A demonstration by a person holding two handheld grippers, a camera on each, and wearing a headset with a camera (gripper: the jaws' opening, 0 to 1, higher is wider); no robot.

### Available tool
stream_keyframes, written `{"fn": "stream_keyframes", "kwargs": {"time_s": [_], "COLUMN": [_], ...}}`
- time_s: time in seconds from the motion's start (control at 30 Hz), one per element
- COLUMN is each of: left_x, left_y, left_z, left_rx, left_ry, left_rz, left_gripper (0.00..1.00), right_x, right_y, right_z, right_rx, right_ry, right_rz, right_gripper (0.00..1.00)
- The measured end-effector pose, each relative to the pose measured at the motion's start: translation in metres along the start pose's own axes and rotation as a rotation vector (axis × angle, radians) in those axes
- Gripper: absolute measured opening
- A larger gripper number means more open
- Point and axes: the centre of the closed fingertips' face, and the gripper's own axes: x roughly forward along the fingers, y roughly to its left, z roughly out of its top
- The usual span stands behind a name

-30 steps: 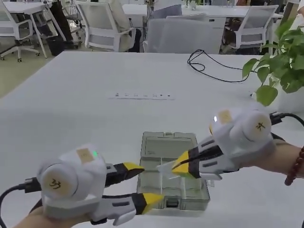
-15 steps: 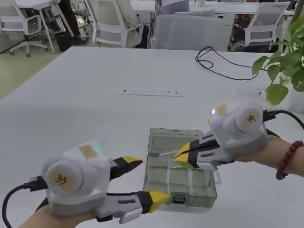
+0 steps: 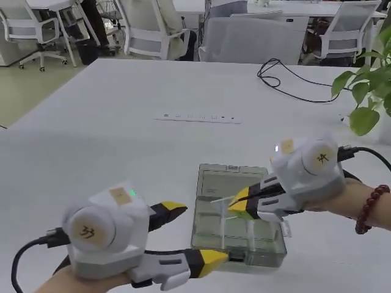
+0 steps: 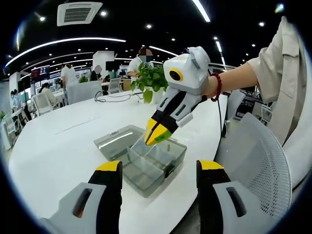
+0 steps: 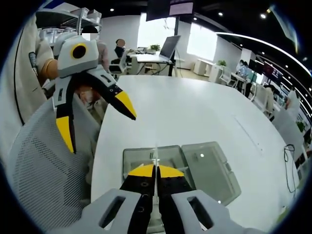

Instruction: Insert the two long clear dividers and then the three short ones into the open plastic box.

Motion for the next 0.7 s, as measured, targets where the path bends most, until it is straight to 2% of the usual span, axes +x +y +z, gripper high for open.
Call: {"fn": "stream_keyframes", "kwargs": {"time_s": [0.23, 0.43, 0.7], "left_x": [0.0, -0.002, -0.002], "left_y": [0.001, 0.003, 0.004], "left_z": [-0.001, -0.002, -0.004], "left_rx": [-0.006, -0.013, -0.013], "left_ry": [-0.002, -0.001, 0.006], "left_rz": [0.002, 0.007, 0.005], "left_gripper": [0.63, 0.63, 0.64], "right_x": [0.005, 0.007, 0.011], "right_y": [0.0, -0.001, -0.002], "right_z": [0.001, -0.002, -0.002], "right_rx": [-0.004, -0.01, 0.001], "right_ry": [0.007, 0.038, 0.074], "right_rz": [0.004, -0.003, 0.013], "right_gripper": [0.02, 0.02, 0.02]}}
